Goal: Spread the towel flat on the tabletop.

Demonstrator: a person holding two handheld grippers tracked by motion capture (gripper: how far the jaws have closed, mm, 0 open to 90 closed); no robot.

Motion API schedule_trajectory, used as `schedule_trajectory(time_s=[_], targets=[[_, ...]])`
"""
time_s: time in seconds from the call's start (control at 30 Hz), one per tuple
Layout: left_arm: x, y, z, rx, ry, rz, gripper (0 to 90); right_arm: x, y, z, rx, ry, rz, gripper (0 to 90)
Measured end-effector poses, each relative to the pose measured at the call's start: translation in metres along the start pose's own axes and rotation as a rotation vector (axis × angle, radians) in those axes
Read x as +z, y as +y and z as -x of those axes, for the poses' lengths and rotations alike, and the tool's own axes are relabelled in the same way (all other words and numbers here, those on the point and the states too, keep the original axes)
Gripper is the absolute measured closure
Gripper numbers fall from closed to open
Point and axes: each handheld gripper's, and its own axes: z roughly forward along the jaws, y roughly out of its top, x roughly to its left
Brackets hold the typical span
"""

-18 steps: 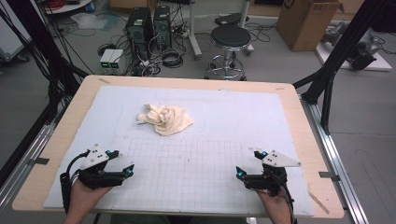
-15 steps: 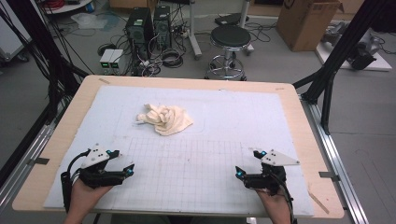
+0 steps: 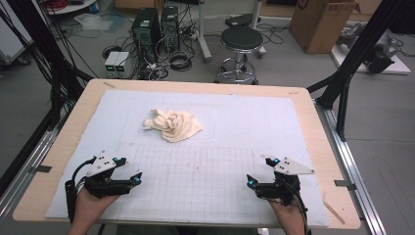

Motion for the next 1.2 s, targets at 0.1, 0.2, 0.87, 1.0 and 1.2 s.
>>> schedule_trajectory(time_s=[0.1, 0.2, 0.87, 1.0, 1.2], targets=[[-0.002, 0.000, 0.001, 0.000, -0.003, 0.003, 22.0, 0.000, 0.001, -0.001, -0.001, 0.000, -0.003, 9.4], [-0.003, 0.000, 0.001, -0.003, -0.001, 0.008, 22.0, 0.000, 0.001, -0.003, -0.008, -0.001, -0.001, 9.3], [-0.001, 0.032, 0.002, -0.032, -0.031, 0.052, 27.0, -0.001, 0.002, -0.006, -0.031, 0.014, -0.003, 9.4], [0.011, 0.044, -0.002, -0.039, -0.034, 0.042, 27.4, 0.000, 0.003, -0.006, -0.029, 0.022, -0.002, 9.4], [0.034, 0.069, 0.004, 0.014, -0.033, 0.014, 27.0, 0.001, 0.003, -0.007, -0.033, 0.033, 0.004, 9.4]])
